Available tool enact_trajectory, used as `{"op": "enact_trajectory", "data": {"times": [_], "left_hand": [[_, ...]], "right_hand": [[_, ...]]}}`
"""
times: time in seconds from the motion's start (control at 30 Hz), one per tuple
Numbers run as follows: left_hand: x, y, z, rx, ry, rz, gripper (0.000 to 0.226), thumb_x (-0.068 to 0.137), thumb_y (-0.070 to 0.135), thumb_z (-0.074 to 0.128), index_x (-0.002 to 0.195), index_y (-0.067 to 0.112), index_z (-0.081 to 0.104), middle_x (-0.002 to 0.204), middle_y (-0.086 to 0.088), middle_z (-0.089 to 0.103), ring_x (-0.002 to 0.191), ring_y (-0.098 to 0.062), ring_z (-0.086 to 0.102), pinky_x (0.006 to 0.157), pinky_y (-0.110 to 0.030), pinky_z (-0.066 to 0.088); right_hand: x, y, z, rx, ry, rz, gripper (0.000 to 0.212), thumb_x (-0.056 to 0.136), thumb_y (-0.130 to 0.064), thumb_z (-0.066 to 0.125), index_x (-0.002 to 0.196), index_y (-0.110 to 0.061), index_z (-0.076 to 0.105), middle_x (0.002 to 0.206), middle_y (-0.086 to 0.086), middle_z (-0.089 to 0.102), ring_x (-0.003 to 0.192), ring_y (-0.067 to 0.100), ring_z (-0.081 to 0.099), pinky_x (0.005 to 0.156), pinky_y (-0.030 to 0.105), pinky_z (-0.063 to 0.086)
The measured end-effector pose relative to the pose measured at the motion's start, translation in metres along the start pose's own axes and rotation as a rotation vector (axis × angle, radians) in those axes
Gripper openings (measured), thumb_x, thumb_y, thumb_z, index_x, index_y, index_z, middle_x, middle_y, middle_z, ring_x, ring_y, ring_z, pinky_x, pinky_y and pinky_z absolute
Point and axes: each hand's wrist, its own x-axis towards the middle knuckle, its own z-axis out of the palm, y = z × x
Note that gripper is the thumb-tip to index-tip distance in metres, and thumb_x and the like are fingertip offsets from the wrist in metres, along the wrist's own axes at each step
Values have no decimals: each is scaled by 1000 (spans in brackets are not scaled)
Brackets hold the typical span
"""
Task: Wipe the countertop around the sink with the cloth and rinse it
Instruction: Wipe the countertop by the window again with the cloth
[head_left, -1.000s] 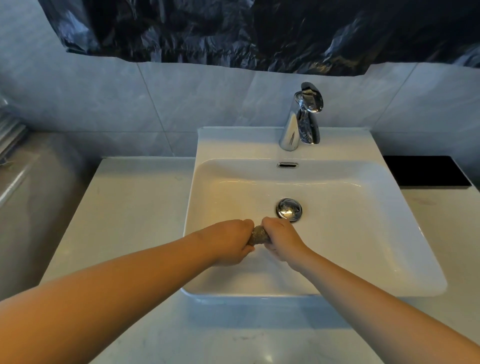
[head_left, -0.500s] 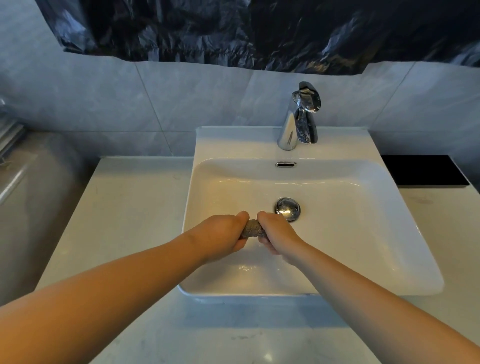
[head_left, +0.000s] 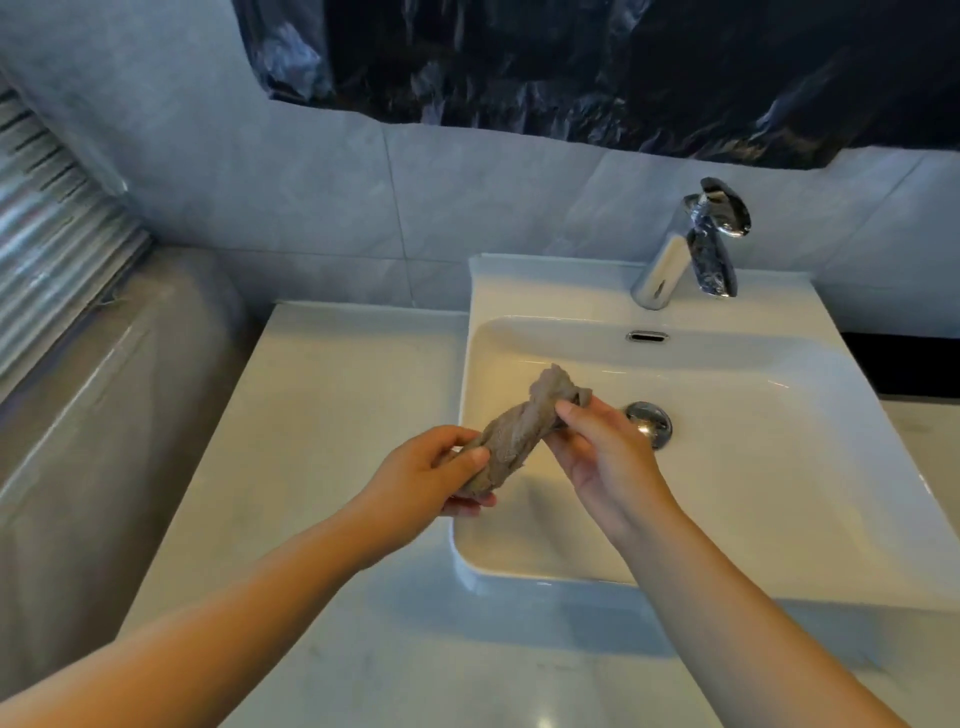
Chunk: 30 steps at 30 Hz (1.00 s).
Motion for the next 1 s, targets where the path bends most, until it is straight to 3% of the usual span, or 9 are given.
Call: {"op": "enact_trajectory", "data": {"times": [0.1, 0.23, 0.33, 0.4, 0.47, 0.53, 0.67, 0.83, 1.0], "left_hand": [[-16, -3, -25, -63, -35, 31, 15, 95, 18, 54, 110, 16, 57, 91, -15, 72, 82, -27, 72, 79, -38, 59], [-34, -22, -67, 31, -20, 58, 12, 94, 18, 57, 105, 17, 56, 85, -11, 73, 80, -23, 72, 77, -37, 59], [-39, -50, -109, 262, 89, 81, 9, 93, 32, 55, 97, 25, 60, 90, 3, 71, 81, -13, 68, 79, -34, 57], [-43, -72, -142, 470, 177, 96, 14, 94, 37, 52, 101, 27, 59, 99, 10, 63, 86, -5, 61, 73, -21, 50], [-47, -95, -173, 636, 206, 99, 22, 95, 38, 50, 112, 25, 56, 107, 9, 59, 93, -6, 58, 72, -17, 42], [-52, -114, -198, 761, 194, 102, 28, 95, 37, 48, 119, 23, 54, 115, 7, 57, 100, -8, 55, 78, -18, 39], [-50, -146, -227, 897, 151, 93, 34, 96, 35, 49, 126, 19, 51, 122, 3, 54, 103, -12, 55, 89, -21, 43], [-39, -181, -240, 979, 91, 130, 45, 95, 32, 51, 134, 11, 48, 139, -5, 46, 128, -21, 43, 109, -29, 33], [-28, -197, -241, 1067, 8, 95, 62, 98, 42, 39, 151, 16, 18, 158, -5, 12, 146, -23, 9, 120, -35, 13]], "right_hand": [[-17, 22, 35, -52, -52, 52, 29, 94, -15, 53, 120, -4, 62, 114, 13, 68, 105, 24, 65, 89, 34, 55], [-32, 61, 80, -325, -10, 37, 25, 93, -25, 59, 116, -17, 62, 106, 8, 71, 95, 24, 70, 76, 32, 57], [-28, 84, 100, -594, 66, -174, 18, 92, -26, 60, 109, -25, 65, 97, -1, 72, 91, 14, 69, 79, 31, 54], [-20, 96, 105, -862, 105, -304, 29, 92, -28, 60, 121, -26, 61, 105, -7, 69, 96, 7, 64, 84, 26, 49], [-10, 108, 103, -1095, 148, -337, 43, 92, -29, 61, 132, -23, 48, 109, -8, 63, 100, 10, 60, 84, 23, 46], [-2, 120, 101, -1279, 199, -346, 42, 91, -27, 62, 127, -19, 44, 95, -6, 58, 88, 17, 59, 73, 26, 45], [21, 140, 102, -1576, 221, -493, 15, 92, -20, 57, 105, -15, 52, 82, 1, 62, 74, 27, 59, 61, 35, 47], [59, 167, 94, -1798, 322, -448, 10, 94, -19, 50, 101, -13, 53, 93, 13, 66, 74, 32, 56, 62, 33, 44], [86, 193, 75, -1847, 373, -355, 16, 87, -7, 47, 103, -9, 53, 106, 10, 70, 89, 32, 62, 71, 38, 50]]}}
